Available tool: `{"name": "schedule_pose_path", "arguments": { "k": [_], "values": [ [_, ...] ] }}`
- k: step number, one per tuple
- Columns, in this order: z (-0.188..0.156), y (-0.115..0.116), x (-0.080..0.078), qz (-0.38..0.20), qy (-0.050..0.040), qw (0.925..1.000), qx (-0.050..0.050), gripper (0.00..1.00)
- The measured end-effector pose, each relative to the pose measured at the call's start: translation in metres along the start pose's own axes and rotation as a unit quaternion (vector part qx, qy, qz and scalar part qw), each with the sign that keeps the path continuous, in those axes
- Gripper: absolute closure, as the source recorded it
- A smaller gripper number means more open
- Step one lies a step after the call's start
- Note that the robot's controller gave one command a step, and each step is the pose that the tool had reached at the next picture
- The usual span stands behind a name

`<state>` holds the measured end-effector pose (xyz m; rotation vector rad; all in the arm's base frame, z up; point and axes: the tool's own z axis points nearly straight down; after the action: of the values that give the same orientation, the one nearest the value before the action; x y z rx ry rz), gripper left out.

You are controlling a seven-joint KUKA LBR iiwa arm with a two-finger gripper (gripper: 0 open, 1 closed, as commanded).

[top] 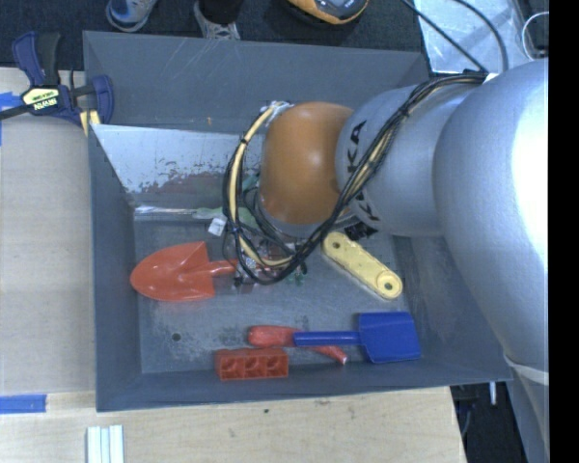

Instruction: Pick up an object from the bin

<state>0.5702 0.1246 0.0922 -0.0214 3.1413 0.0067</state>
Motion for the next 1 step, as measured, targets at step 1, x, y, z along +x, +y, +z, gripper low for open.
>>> {"name": "schedule_pose_path", "arguments": {
  "k": [1],
  "values": [
    [-0.0098,-0.0003,0.0014,0.000,0.0030,1.0000,0.001,1.00]
  ]
}}
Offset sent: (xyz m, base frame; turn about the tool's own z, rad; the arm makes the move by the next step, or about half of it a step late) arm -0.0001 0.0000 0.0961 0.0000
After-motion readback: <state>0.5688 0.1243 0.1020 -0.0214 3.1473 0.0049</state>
